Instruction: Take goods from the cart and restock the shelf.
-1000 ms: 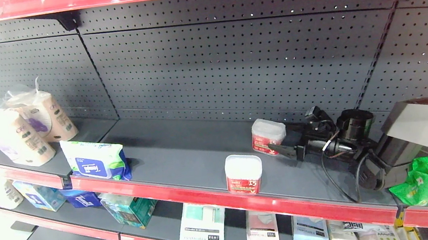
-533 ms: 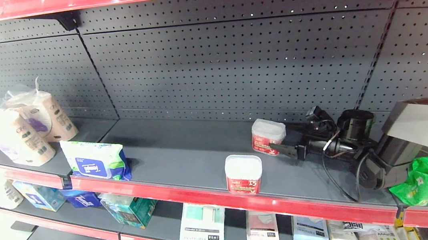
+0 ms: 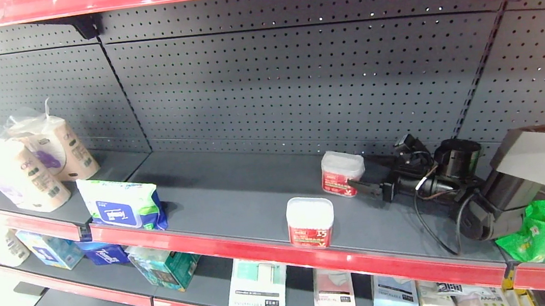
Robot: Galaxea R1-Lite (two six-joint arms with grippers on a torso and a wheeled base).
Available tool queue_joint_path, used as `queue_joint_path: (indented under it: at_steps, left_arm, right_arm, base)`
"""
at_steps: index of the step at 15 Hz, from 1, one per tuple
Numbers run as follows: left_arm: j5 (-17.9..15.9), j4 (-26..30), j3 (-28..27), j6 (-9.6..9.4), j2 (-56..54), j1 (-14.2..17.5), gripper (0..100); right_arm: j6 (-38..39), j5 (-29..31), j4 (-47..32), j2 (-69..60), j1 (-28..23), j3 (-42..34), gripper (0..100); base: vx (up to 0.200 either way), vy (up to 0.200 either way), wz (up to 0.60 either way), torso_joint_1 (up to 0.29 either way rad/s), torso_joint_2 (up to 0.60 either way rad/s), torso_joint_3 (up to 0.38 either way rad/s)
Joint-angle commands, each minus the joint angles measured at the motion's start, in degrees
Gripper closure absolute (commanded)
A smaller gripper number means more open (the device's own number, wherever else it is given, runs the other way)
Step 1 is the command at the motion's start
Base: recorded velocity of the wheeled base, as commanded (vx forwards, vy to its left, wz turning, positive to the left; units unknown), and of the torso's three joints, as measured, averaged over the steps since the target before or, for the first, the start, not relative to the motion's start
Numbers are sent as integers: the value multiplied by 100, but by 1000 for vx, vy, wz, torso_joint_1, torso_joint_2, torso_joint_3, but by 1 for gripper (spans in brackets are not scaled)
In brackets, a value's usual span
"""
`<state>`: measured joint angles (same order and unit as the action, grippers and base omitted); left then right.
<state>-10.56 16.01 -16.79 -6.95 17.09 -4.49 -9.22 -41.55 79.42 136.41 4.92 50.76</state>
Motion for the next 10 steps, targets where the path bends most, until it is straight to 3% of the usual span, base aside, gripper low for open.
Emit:
queue_joint_path:
  at_steps: [1,10]
  left_arm:
    - [1,-1,0,1,14,0,0]
    - [1,-1,0,1,5,0,0]
  right_arm:
    - [-1,-3,3,8,-18,4,0]
    - [-1,50,3,8,-53,4,0]
  base:
    - [0,0,0,0,0,0]
    - [0,0,0,0,0,0]
